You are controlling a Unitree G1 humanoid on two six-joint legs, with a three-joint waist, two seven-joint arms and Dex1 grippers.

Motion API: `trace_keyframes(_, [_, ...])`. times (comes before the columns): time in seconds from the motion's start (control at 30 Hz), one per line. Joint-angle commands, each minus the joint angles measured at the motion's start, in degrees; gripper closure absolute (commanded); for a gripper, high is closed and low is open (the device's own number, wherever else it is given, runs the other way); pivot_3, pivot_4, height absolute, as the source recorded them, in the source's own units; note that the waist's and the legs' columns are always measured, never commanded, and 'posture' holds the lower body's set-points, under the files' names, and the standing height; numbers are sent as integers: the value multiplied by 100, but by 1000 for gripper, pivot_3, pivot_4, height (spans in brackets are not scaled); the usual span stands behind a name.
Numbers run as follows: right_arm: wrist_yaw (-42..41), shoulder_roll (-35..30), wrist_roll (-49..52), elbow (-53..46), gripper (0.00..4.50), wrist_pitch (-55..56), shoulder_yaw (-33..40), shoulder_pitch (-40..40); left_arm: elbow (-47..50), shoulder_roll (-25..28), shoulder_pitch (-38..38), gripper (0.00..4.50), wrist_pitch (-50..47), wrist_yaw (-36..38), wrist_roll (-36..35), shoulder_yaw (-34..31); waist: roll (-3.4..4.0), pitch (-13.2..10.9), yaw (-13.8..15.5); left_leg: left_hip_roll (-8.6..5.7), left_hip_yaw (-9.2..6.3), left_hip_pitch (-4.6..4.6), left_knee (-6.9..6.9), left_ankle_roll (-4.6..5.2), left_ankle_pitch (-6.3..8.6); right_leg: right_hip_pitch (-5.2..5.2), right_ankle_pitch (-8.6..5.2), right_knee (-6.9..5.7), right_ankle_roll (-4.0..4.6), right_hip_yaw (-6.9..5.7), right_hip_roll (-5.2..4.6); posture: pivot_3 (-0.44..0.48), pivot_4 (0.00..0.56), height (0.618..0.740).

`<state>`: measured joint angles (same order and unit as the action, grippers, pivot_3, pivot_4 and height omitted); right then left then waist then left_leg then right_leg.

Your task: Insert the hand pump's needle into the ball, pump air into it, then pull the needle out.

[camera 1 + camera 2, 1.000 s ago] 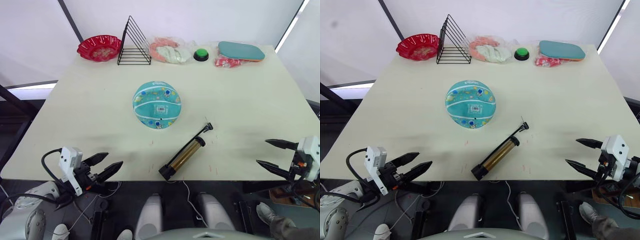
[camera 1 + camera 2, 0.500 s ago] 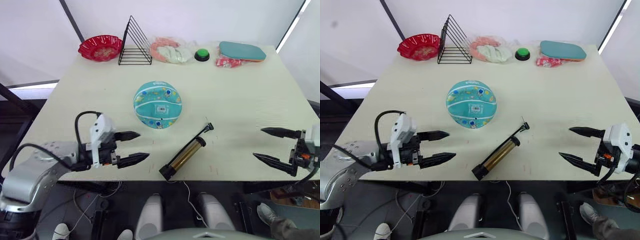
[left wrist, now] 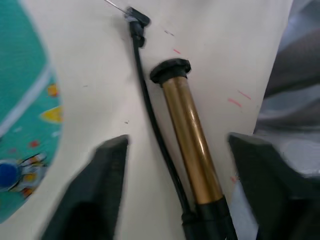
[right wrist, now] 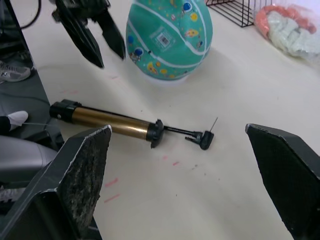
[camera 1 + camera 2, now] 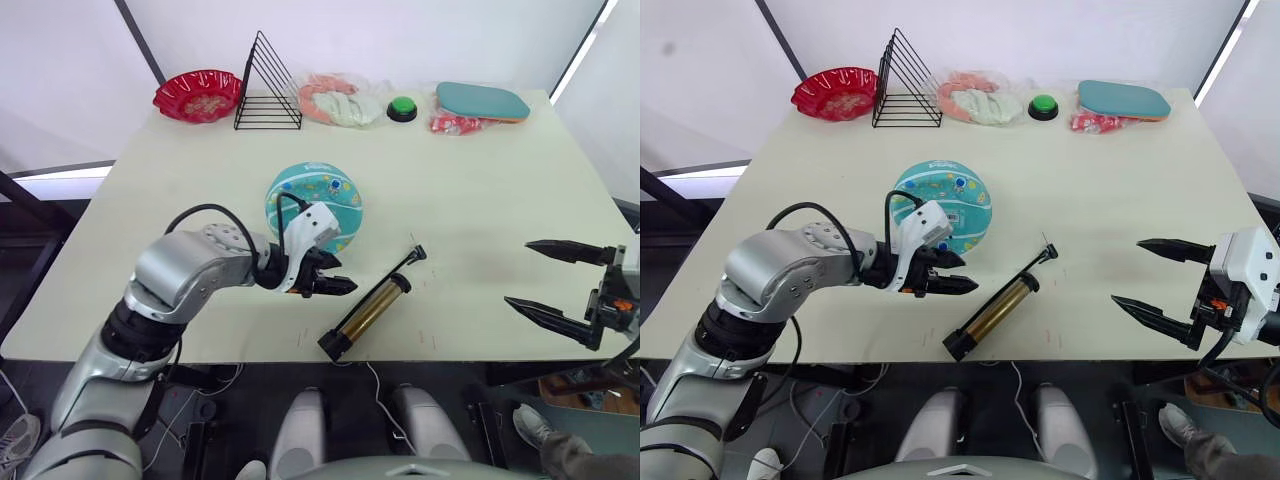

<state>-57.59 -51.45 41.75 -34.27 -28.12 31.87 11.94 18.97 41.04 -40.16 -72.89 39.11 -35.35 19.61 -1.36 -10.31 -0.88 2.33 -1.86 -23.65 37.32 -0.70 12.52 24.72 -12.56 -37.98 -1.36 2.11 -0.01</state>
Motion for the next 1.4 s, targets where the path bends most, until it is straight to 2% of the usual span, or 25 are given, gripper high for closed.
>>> trace_keyframes(0.03, [105, -59, 35, -95, 0, -61, -83, -109, -301, -312, -224, 2228, 332, -128, 562, 620, 0, 0, 17, -4, -2, -1, 1, 0, 0, -2, 0, 0, 0, 3, 0, 0, 150, 740])
trace_keyframes(0.33, [379, 81, -88, -244, 0, -75, -212, -60, -1165, -1114, -529, 2228, 786, -334, 1566, 1404, 0, 0, 22, -14, -2, -5, 2, 1, 0, -1, 1, 0, -4, 22, 1, 0, 150, 740])
trace_keyframes(0.47, [478, 140, -171, -309, 0, -69, -255, 24, -1689, -1404, -655, 2228, 914, -213, 1893, 1716, 1, 1, 18, -14, -2, -7, 2, 1, 0, -1, 1, 1, -5, 24, 2, 0, 150, 740])
trace_keyframes(0.57, [557, 116, -136, -358, 0, -195, -256, 85, -2154, -1673, -767, 2228, 1134, -241, 2129, 1734, 1, 1, 13, -14, -2, -7, 2, 1, -1, 0, 1, 0, -6, 23, 2, 0, 150, 740])
trace_keyframes(0.67, [570, 120, -47, -406, 0, -318, -168, 230, -3030, -2191, -1041, 2228, 1446, -251, 2416, 1817, 0, 1, 38, -15, -3, -8, 4, 1, -1, -1, 1, 1, -7, 22, 2, 0, 150, 740])
trace_keyframes(0.87, [688, 103, -88, -480, 0, -414, -154, 395, -3939, -2868, -1209, 2228, 1659, -201, 2737, 1759, 0, 2, 26, -19, 0, -9, 7, 1, 0, -2, 3, 3, -11, 28, -1, 0, 150, 740])
trace_keyframes(1.1, [791, 85, -17, -677, 0, -588, -131, 492, -3990, -3001, -1177, 2228, 1638, 38, 2893, 1603, 5, 5, 25, -19, -1, -7, 7, 1, 0, -6, 2, 3, -14, 27, -1, 0, 150, 740])
trace_keyframes(1.37, [857, 35, 42, -741, 0, -851, -49, 592, -5011, -3310, -1086, 2228, 2257, 221, 3455, 1837, 15, 43, 75, -29, -9, 4, 11, 1, 0, -30, -7, 7, -15, 35, -2, 0, 150, 740])
trace_keyframes(1.4, [865, 39, 71, -752, 0, -887, -41, 595, -5067, -3315, -1064, 2768, 2260, 243, 3505, 1819, 14, 45, 78, -32, -11, 8, 11, 1, 0, -37, -10, 9, -16, 36, -2, 0, 150, 740])
